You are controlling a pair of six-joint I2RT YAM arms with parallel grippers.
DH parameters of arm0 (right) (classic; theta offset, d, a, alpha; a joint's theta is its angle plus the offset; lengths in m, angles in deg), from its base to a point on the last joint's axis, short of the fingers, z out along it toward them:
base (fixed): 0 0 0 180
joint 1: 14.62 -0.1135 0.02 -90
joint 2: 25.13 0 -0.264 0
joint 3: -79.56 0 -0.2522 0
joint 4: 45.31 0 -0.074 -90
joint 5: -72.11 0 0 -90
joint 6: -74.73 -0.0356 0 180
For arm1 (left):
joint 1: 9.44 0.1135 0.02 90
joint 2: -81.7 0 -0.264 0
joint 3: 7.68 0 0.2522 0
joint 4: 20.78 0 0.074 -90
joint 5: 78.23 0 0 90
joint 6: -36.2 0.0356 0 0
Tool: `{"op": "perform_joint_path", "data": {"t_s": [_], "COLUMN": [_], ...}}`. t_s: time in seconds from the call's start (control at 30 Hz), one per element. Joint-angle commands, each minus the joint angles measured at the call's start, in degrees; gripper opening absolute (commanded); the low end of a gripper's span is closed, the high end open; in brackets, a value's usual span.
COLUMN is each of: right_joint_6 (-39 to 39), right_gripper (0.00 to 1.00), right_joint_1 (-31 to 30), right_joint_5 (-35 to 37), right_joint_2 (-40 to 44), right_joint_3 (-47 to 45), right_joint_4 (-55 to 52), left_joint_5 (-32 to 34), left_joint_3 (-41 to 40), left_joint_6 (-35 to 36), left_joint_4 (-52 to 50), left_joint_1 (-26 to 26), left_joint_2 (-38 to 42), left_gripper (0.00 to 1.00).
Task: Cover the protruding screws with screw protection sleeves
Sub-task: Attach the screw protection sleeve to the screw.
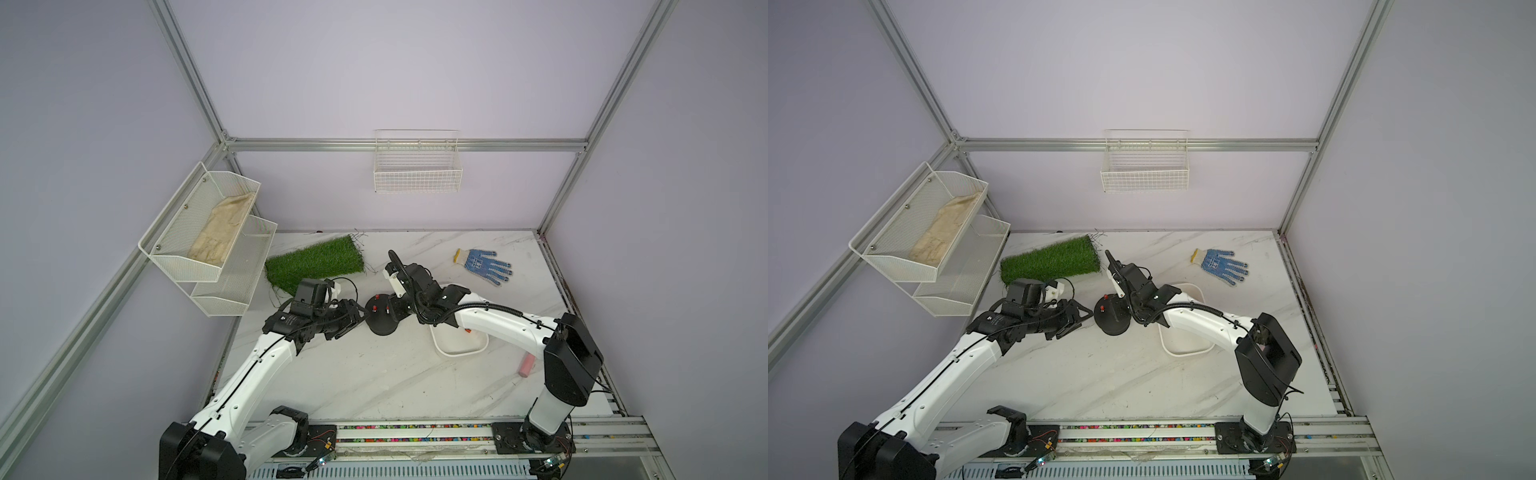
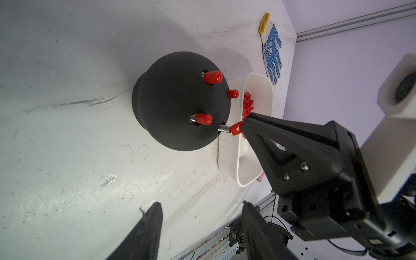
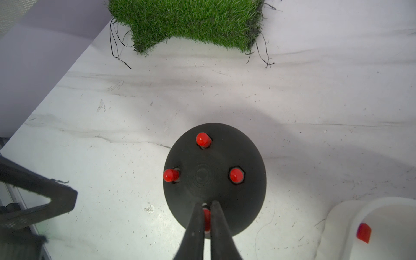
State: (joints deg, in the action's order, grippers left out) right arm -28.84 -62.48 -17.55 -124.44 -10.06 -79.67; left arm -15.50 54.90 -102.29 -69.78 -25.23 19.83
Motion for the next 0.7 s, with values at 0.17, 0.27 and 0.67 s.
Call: {"op": "perform_joint_path", "data": {"t_s": [0.17, 0.27, 0.67], "right_joint_6": [1.2, 1.3, 1.8], "right_gripper": [0.11, 0.11, 0.11], "right_joint_1": [-0.4, -0.5, -0.8], "right_joint_5": [-0.7, -0.7, 3.7], "right_joint_2": [-0.5, -0.6, 1.9], "right_joint_3": [0.5, 0.8, -0.4], "right_joint_4": [1.0, 0.8, 2.2], "left_joint_5": [-0.6, -0.7, -0.7], "left_joint_3": [-2.1, -2.1, -2.4], "left_joint_6": [-0.1, -0.1, -0.2], "left_joint_4": [2.0, 2.2, 2.2], "left_joint_1": [0.3, 0.3, 0.3], "left_joint_2": [0.3, 0.2, 0.5], "left_gripper": [0.58, 0.58, 0.58]}}
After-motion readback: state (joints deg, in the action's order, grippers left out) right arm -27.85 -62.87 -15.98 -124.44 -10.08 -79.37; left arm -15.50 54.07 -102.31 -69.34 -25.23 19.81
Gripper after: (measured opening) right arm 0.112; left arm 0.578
